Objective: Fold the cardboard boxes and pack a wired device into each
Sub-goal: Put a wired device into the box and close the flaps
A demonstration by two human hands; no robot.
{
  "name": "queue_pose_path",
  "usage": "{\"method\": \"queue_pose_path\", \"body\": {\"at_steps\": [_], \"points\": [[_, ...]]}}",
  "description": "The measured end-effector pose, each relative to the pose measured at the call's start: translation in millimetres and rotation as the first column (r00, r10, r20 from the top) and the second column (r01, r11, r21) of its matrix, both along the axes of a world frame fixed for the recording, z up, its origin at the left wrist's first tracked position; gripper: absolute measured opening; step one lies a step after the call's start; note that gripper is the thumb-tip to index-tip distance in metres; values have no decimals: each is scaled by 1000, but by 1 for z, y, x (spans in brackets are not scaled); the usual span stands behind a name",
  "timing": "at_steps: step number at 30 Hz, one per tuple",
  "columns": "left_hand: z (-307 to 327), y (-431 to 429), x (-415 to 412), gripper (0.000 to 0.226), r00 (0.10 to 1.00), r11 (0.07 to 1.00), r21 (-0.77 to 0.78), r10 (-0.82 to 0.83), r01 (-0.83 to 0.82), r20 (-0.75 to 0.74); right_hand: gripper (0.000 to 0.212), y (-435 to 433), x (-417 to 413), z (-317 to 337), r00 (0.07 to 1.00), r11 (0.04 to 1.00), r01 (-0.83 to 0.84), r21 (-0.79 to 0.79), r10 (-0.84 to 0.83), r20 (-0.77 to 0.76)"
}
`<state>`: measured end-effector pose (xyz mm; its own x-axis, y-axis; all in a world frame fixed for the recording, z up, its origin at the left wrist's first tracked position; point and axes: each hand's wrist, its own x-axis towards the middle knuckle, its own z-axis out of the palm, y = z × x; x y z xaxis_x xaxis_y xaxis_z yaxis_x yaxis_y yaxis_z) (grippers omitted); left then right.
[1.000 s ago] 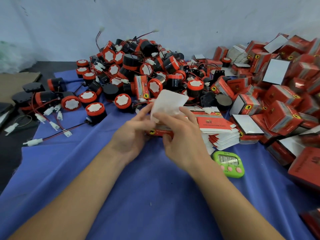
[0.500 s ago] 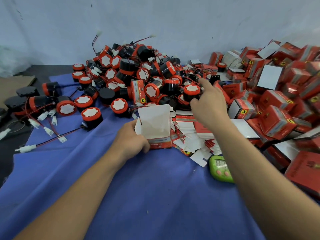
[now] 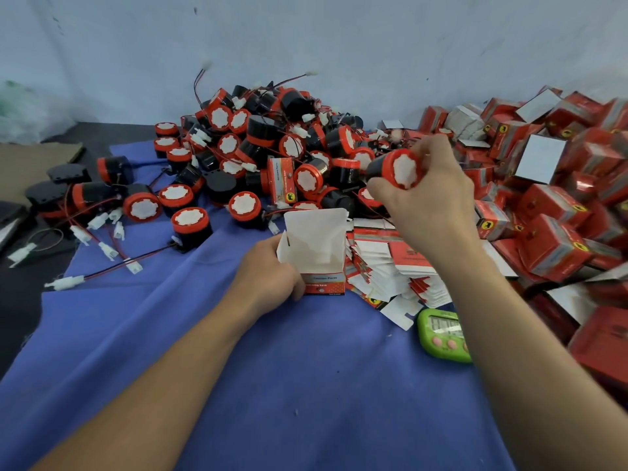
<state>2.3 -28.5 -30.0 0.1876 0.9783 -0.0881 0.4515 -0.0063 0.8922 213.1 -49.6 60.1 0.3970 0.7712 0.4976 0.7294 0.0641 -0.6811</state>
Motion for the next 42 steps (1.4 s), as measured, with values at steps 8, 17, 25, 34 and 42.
{"method": "queue_pose_path", "body": {"at_steps": [8,17,25,34,42], "points": [[-7,-3,3,25,997,984,172,-36,47,-65,55,-57,-70,-56,910,982,-67,175,-12,414],[0,-14,2,62,991,966,220,-136,137,-23,43,-48,-79,-75,905,997,-80,0,72,420],[1,-12,2,65,991,978,161,-134,133,-5,28,-49,-66,-72,910,999,22,-27,-9,416],[-4,-9,2,42,953,975,127,-206,181,225,12,-42,-57,-82,783,995,34,93,-84,616],[-8,-7,5,63,969,984,128,-146,122,199,30,-48,-36,-80,999,995,-41,-91,39,-18]]}}
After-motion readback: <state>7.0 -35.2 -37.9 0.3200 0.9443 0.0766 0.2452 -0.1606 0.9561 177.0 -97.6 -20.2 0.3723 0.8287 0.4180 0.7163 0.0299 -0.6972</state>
